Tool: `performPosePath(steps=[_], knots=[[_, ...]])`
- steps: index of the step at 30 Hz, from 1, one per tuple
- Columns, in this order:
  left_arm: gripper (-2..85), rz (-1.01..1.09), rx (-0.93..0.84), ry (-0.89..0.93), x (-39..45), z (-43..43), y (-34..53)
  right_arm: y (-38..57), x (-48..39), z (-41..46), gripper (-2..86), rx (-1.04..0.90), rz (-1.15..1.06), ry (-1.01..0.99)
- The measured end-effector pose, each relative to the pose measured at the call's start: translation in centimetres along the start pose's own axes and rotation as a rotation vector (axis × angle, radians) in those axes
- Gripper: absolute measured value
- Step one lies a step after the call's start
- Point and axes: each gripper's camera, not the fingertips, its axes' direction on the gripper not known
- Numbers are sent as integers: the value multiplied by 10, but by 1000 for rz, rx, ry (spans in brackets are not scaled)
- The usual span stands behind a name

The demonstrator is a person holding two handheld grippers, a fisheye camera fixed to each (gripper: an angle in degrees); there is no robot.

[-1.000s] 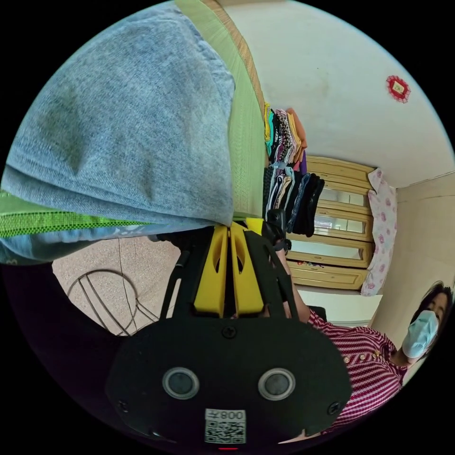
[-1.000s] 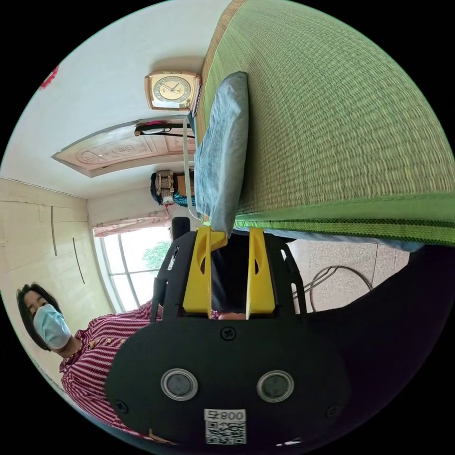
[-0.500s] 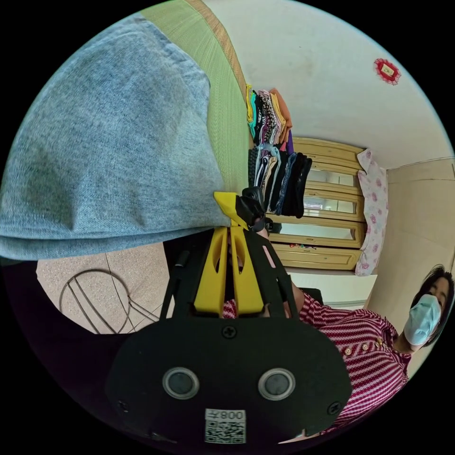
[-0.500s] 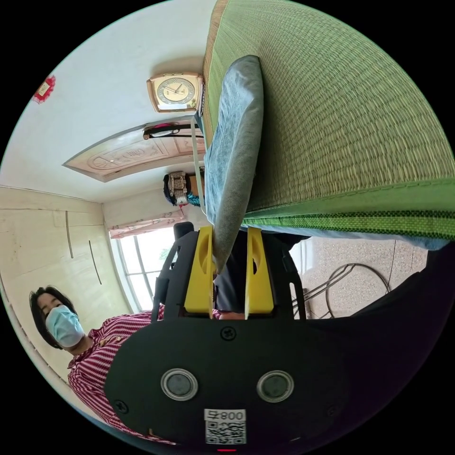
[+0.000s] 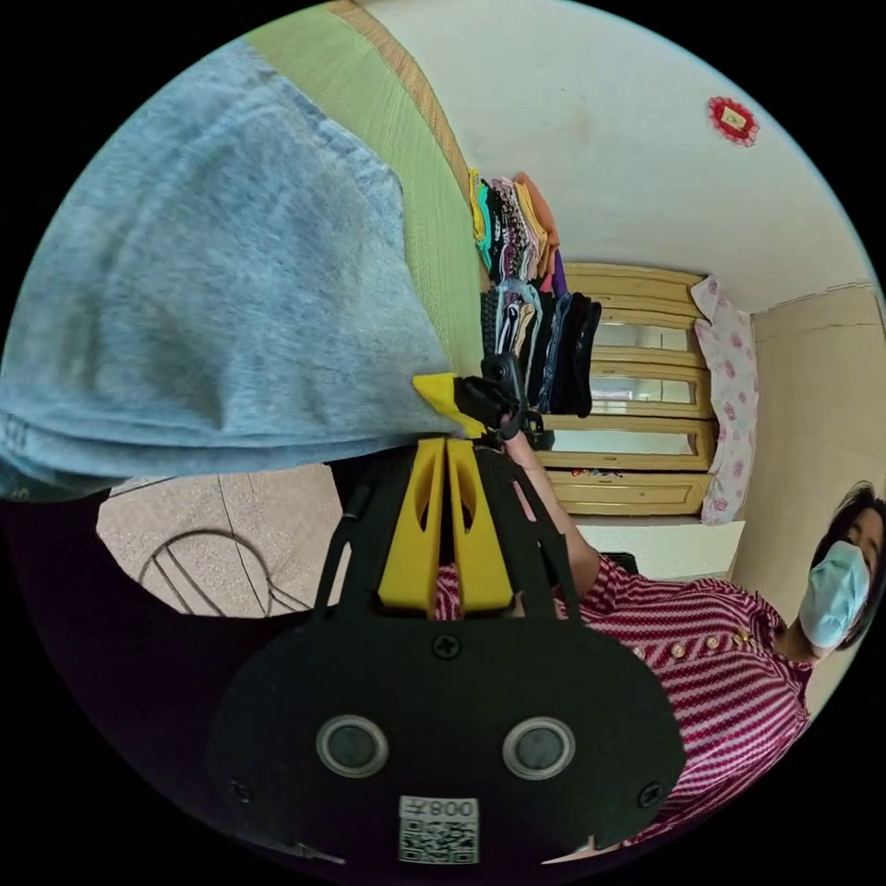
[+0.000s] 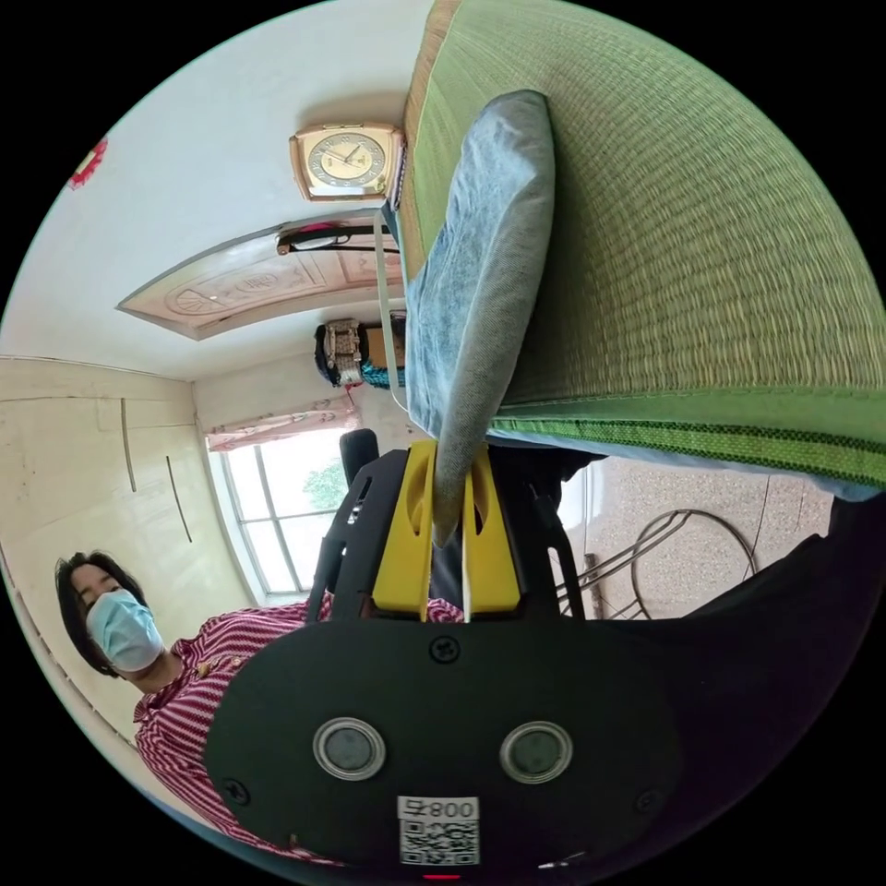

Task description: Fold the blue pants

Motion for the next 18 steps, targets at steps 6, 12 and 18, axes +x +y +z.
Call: performPosePath(steps=[6, 12, 18], knots=[[66, -85, 297, 106, -56, -57, 42, -8, -20, -3, 21, -6, -29, -29], [101, -177, 441, 154, -101, -67, 70, -18, -42, -4, 21, 1, -62, -55], [110, -217, 458, 182, -135, -47, 85, -32, -63, -2, 24, -10, -94, -31]])
